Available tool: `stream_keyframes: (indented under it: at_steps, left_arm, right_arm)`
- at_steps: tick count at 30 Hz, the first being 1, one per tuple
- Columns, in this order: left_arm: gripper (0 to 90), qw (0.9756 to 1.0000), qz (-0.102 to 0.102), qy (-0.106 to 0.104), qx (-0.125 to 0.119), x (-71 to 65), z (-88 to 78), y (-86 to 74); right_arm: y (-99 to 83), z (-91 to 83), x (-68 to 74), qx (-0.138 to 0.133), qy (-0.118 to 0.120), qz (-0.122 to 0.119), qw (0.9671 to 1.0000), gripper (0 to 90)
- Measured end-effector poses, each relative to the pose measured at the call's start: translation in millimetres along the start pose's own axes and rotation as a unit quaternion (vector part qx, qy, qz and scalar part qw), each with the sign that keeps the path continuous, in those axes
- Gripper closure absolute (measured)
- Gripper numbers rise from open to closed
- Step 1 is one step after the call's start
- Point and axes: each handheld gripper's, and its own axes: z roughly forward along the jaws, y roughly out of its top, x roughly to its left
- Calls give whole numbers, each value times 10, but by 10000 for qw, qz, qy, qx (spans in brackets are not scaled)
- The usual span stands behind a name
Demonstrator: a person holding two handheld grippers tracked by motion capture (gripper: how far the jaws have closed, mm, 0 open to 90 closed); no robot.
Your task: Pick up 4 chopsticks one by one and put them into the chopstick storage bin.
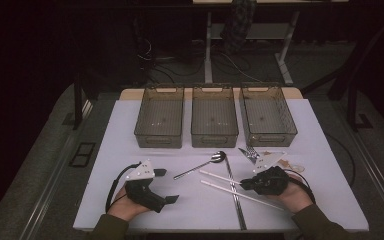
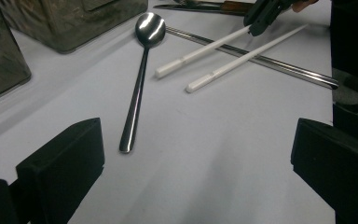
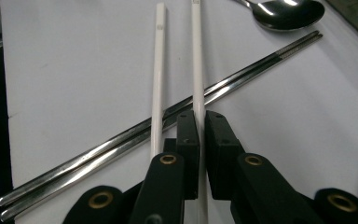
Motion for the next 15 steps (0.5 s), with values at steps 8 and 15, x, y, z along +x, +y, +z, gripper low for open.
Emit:
stream_keyframes:
  at_steps: [8, 15]
  left_arm:
    - [13, 10000, -7, -2, -9, 6, -2, -1]
    - [11, 10000, -2, -33, -22, 4, 10, -2]
  right_arm:
    - [24, -64, -32, -203, 78, 78, 9997, 849]
    - [96, -127, -44, -358, 136, 155, 9991, 848]
